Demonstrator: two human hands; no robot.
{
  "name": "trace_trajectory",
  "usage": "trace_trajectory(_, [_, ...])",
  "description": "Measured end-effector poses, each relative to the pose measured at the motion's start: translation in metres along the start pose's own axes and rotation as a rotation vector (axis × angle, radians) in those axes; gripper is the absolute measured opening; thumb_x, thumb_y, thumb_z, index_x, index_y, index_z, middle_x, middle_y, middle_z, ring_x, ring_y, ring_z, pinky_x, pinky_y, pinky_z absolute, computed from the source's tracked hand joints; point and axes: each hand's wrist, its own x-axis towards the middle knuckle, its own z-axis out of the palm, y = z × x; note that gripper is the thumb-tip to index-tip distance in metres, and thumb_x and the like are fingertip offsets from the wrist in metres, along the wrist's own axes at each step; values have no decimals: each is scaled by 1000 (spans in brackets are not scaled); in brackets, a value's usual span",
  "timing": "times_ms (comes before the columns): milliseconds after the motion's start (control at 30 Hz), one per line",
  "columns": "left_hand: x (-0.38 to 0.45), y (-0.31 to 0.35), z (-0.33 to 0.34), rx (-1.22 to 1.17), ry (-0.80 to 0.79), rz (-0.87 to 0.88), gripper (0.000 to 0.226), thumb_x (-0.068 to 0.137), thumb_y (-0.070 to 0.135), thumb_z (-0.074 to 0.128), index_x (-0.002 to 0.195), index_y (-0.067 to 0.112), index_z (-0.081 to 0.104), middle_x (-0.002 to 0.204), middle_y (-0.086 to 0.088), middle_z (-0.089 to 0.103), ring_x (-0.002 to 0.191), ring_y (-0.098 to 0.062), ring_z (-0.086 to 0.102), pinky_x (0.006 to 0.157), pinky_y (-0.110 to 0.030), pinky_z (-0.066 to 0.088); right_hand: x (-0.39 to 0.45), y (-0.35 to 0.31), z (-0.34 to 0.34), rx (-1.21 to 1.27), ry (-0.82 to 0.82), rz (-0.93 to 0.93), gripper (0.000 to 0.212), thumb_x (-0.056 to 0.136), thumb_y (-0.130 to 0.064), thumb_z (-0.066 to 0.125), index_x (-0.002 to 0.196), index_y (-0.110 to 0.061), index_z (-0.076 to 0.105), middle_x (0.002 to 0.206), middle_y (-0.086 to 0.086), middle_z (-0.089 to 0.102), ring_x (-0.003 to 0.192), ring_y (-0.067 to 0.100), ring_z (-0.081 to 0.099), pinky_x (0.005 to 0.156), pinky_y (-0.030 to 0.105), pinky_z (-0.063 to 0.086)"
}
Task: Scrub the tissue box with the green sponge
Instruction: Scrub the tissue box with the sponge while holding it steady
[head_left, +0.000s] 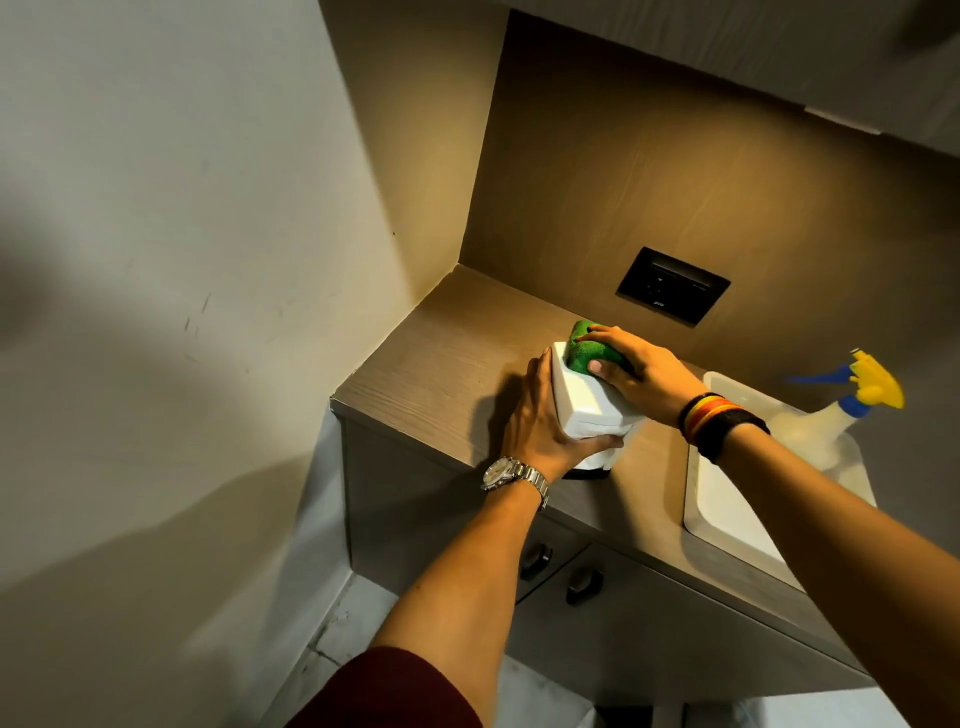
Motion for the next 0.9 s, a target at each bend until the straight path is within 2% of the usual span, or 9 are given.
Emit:
trace_trajectory(133, [-4,-1,-2,18,-30,26,142,48,70,84,154,24,2,154,-6,29,127,-24,47,88,-36,52,-19,-3,5,-60,-26,-84,45,96,-38,50,140,-29,45,153,1,41,141,24,34,114,46,32])
trace_trajectory(200, [-5,-3,-2,1,-26,36,139,47,74,82,154,23,7,152,-4,33,124,-23,50,85,-34,54,-38,0,2,-74,-79,-124,48,94,-41,48,141,-31,43,153,-1,39,142,18,31,114,43,32])
trace_trajectory(300, [-2,-6,0,-14,-10,19,139,43,80,78,152,25,12,146,-1,40,122,-21,52,82,-42,59,-59,11,-12,-20,-141,-125,51,90,-42,48,141,-33,43,151,-3,41,136,12,35,110,36,37])
trace_trajectory(400, [0,-4,-1,-33,-27,-6,141,41,72,85,152,28,10,146,-3,40,124,-21,51,86,-46,58,-52,24,-23,-1,-113,-63,48,91,-40,50,138,-31,47,148,3,46,130,22,47,106,40,44])
trace_trajectory(500, [-1,-3,0,-26,-21,-3,140,41,72,85,151,27,12,145,-2,40,125,-20,49,90,-43,56,-25,19,-15,-3,-35,-9,42,96,-31,53,137,-25,48,142,5,52,126,26,51,105,40,43])
trace_trajectory(633, [1,-1,-1,57,-13,6,142,40,81,78,152,28,9,146,0,38,126,-19,45,96,-39,51,-3,-7,0,-9,51,-32,38,96,-30,55,133,-21,53,135,5,58,119,26,54,100,36,42])
trace_trajectory(767, [-3,1,-9,48,-62,52,140,48,69,85,154,24,5,152,-5,33,126,-20,46,90,-33,48,-24,-11,3,-32,49,-83,40,95,-33,55,134,-24,51,143,4,52,128,24,48,107,40,39])
trace_trajectory(900, [0,-1,-19,-42,-109,96,131,48,60,91,150,28,18,142,1,45,118,-15,54,88,-37,57,-55,-10,-1,201,47,-35,39,95,-31,55,133,-25,54,138,2,55,122,17,51,105,35,43])
